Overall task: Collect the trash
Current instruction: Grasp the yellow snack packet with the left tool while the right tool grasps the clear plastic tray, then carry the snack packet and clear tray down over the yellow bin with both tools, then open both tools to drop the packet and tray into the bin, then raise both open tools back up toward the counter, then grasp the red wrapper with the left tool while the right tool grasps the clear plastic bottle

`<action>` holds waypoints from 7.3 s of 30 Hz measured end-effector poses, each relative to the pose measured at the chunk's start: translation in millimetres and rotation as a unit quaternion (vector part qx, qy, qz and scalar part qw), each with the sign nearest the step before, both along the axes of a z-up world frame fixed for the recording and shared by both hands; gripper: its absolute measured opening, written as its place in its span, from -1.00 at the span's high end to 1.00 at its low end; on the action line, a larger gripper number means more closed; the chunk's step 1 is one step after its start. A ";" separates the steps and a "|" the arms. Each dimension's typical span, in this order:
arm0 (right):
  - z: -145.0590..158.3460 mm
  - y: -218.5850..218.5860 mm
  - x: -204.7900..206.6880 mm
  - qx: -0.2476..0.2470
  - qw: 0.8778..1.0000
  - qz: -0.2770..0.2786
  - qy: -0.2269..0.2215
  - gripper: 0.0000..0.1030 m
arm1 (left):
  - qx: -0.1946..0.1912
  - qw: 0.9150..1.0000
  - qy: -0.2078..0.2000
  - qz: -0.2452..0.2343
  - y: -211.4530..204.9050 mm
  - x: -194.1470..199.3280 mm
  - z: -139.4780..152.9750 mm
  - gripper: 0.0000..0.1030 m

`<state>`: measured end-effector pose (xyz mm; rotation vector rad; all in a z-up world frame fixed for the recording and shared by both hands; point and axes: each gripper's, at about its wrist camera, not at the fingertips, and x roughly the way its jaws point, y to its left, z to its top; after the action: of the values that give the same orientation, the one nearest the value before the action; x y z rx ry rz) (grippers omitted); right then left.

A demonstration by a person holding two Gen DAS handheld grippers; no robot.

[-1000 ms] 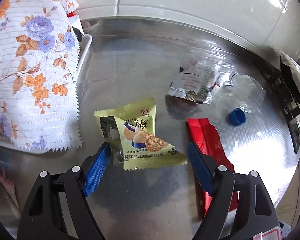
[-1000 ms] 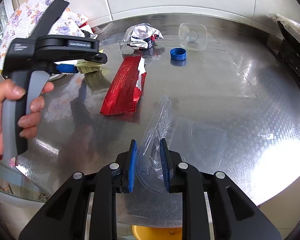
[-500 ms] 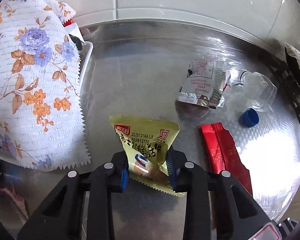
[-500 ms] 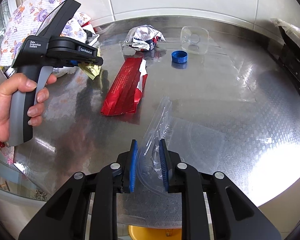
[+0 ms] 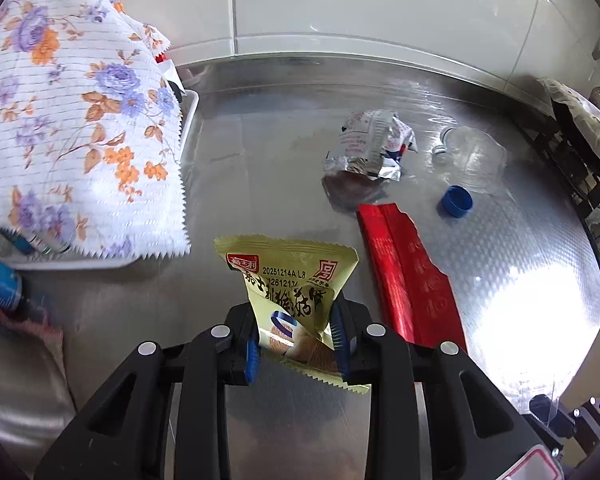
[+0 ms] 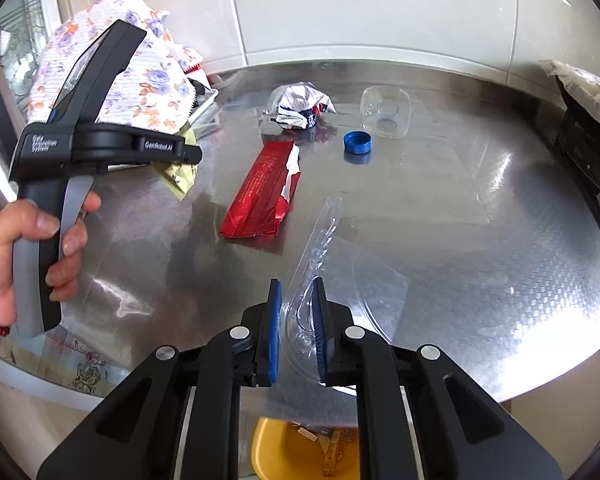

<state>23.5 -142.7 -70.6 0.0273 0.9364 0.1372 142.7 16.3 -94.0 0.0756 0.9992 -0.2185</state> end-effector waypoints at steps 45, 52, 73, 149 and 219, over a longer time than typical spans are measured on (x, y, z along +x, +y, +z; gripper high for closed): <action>27.4 -35.2 -187.5 0.006 0.995 0.104 0.008 0.71 | 0.009 0.998 0.030 0.048 -17.6 -279.3 -15.9 0.45; -0.6 -30.2 -199.6 -0.010 0.996 0.084 0.037 0.70 | 0.002 0.998 0.060 0.017 -17.8 -291.7 -53.5 0.45; -106.4 -66.0 -169.6 -0.001 0.991 0.045 0.129 0.70 | 0.008 0.988 0.151 -0.020 -53.1 -276.7 -159.0 0.45; -135.5 -68.1 -158.7 -0.044 0.990 0.061 0.121 -0.10 | 0.020 0.986 0.161 0.026 -52.1 -283.3 -170.8 -0.34; 23.8 -88.5 136.9 -0.022 1.000 0.003 -0.019 -0.23 | 0.039 0.998 0.033 0.048 -76.0 -10.7 -42.0 -0.50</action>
<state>160.3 -231.1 -46.8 -0.0190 0.9013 0.1212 132.0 -59.7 -136.0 0.0924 1.0743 -0.0938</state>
